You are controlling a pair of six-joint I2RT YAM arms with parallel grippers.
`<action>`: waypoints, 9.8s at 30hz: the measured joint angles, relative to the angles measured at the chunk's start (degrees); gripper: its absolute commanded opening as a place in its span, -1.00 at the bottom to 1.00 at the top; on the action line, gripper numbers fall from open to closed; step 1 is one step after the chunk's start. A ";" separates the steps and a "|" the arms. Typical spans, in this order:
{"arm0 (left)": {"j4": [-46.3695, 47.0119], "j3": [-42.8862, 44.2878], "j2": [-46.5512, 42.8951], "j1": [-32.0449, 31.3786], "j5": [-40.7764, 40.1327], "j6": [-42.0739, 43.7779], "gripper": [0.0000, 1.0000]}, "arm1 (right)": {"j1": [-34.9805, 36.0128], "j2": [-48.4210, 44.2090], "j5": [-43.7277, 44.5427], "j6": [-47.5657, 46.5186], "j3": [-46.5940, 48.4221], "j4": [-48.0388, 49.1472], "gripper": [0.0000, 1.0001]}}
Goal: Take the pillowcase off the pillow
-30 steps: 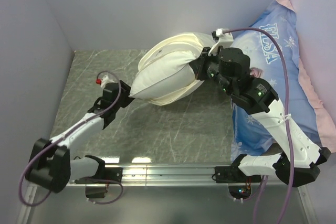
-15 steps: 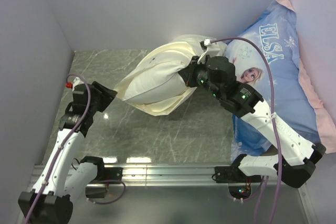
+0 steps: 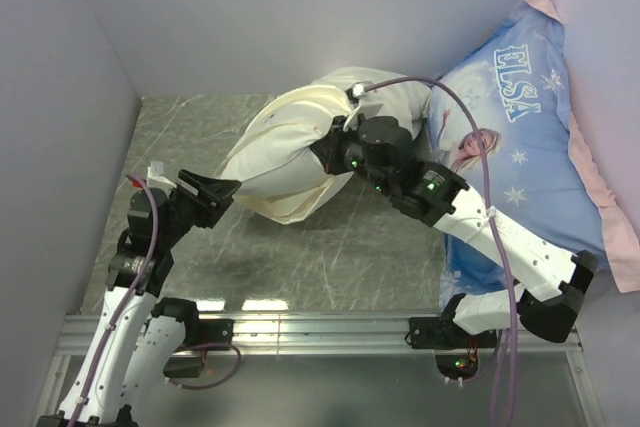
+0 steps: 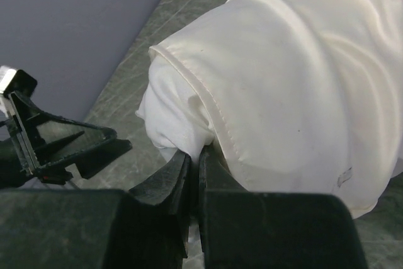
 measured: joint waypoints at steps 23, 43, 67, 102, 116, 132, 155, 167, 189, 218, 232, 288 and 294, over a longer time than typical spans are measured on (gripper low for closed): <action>15.91 -5.64 7.72 -13.68 -8.26 -15.41 0.99 | 13.92 7.45 10.32 -3.21 -1.95 4.00 -1.00; 16.26 -6.62 12.13 -13.66 -7.91 -9.20 0.05 | 19.23 11.28 15.78 -4.66 -6.25 6.32 -1.00; 8.44 -6.99 7.89 -12.37 -9.03 -3.17 -0.99 | 21.24 13.75 13.11 -3.32 -9.14 8.70 -1.00; -0.48 -9.01 -7.85 -6.10 -7.80 -2.78 0.99 | 22.58 18.14 12.37 -3.26 -4.39 8.26 -1.00; 3.06 -11.43 -6.54 -4.24 -5.79 -5.20 0.99 | 22.58 18.14 11.96 -3.06 -4.37 7.65 -1.00; 15.87 -19.23 -5.33 7.61 7.54 -10.78 0.99 | 22.18 18.14 12.63 -3.04 -2.19 5.46 -1.00; 30.47 -19.15 13.64 15.37 17.25 -10.12 0.50 | 24.00 21.00 12.61 -3.48 3.32 2.86 -1.00; 14.93 -5.64 18.32 15.56 14.60 2.27 -0.99 | 25.42 24.70 13.31 -4.48 5.62 2.75 -0.20; -10.25 11.34 19.96 32.39 13.88 28.57 -0.99 | -5.51 22.23 -6.10 -3.32 9.44 2.14 0.27; -18.80 32.09 14.16 31.19 18.99 23.82 -0.99 | -26.58 32.39 -4.09 1.44 12.96 -4.83 -0.92; 0.00 34.21 17.05 28.96 35.30 20.35 -0.99 | -20.41 22.36 -10.32 -3.56 11.93 -6.56 0.16; -14.19 5.53 -5.05 8.76 29.77 39.32 -0.99 | -18.69 55.52 -4.20 -17.75 51.74 -18.80 -1.00; -16.76 14.32 -3.50 8.59 21.55 35.12 -0.99 | -18.36 54.58 -1.60 -16.57 51.63 -18.05 -0.29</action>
